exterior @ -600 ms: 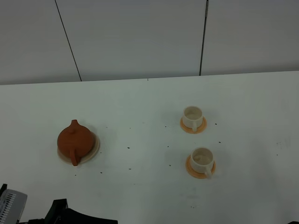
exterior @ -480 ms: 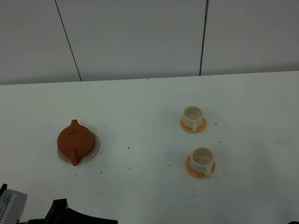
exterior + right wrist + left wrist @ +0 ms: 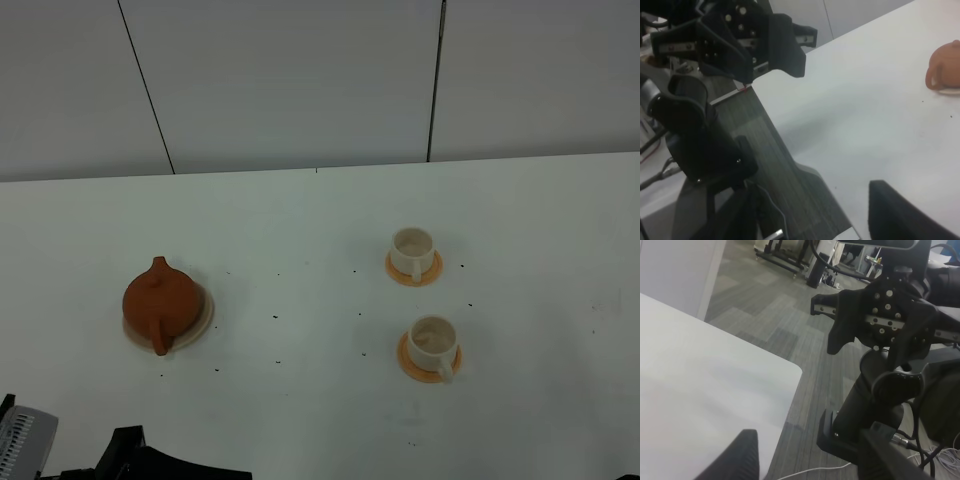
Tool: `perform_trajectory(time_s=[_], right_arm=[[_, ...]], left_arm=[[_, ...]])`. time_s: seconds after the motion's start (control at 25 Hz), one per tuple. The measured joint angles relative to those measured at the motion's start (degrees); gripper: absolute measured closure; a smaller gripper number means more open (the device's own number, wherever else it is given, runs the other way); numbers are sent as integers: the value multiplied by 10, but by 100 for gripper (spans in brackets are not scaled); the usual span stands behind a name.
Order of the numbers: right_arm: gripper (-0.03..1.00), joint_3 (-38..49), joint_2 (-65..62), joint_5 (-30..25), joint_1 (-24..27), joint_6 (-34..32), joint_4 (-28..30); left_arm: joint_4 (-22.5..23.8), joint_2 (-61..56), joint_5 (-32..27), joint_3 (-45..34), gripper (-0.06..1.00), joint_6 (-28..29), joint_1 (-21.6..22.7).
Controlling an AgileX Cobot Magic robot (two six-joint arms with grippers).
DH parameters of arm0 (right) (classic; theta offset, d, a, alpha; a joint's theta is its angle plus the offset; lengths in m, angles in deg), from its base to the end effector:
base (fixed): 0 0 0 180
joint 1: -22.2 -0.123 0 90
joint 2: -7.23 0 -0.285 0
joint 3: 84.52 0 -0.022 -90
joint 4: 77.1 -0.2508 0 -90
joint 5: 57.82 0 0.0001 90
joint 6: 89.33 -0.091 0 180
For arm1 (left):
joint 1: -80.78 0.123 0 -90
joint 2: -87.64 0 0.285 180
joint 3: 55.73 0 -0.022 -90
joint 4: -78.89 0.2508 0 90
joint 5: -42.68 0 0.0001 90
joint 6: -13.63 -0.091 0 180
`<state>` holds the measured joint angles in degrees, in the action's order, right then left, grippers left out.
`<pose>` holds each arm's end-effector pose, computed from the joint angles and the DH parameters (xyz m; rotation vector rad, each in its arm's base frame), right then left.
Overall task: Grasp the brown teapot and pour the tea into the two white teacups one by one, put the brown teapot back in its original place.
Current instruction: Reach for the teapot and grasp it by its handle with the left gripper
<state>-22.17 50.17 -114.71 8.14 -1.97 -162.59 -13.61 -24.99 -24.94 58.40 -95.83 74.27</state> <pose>0.0643 0.0945 0.2534 -0.9481 1.6603 1.0551 0.1055 -0.0967 0.2093 0.9352 1.7541 -1.2061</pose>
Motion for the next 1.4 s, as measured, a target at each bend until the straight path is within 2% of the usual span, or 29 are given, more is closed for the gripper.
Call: perform_trajectory(time_s=[0.24,0.32,0.44,0.52,0.6,0.72,0.84,0.96,1.08,1.2,1.28,1.4], right_arm=[[61,-17,0,17,0,-5,-43],[68,-45,0,31,0,-5,-44],[79,-95,0,75,0,-13,-31],[86,-127,0,116,0,-36,5],[94,-156,-6,160,0,-79,72],[97,-174,-37,224,0,-195,198],[98,-175,-94,269,0,-355,357],[98,-175,-160,272,0,-565,543],[98,-175,-220,232,0,-782,764],[98,-175,-270,144,0,-958,930],[98,-175,-300,85,0,-1012,983],[98,-175,-334,37,0,-1021,994]], left_arm=[[-58,0,0,0,44,0,0],[-60,0,0,0,44,0,0],[-60,0,0,0,44,0,0],[-60,0,0,0,44,0,0],[-60,0,0,0,44,0,0],[-60,0,0,0,44,0,0],[-60,0,0,0,44,-1,0],[-60,0,0,0,44,-1,0],[-60,0,0,0,44,-1,0],[-60,0,0,0,44,-1,0],[-60,0,0,0,45,-1,0],[-60,0,0,0,45,-1,0]])
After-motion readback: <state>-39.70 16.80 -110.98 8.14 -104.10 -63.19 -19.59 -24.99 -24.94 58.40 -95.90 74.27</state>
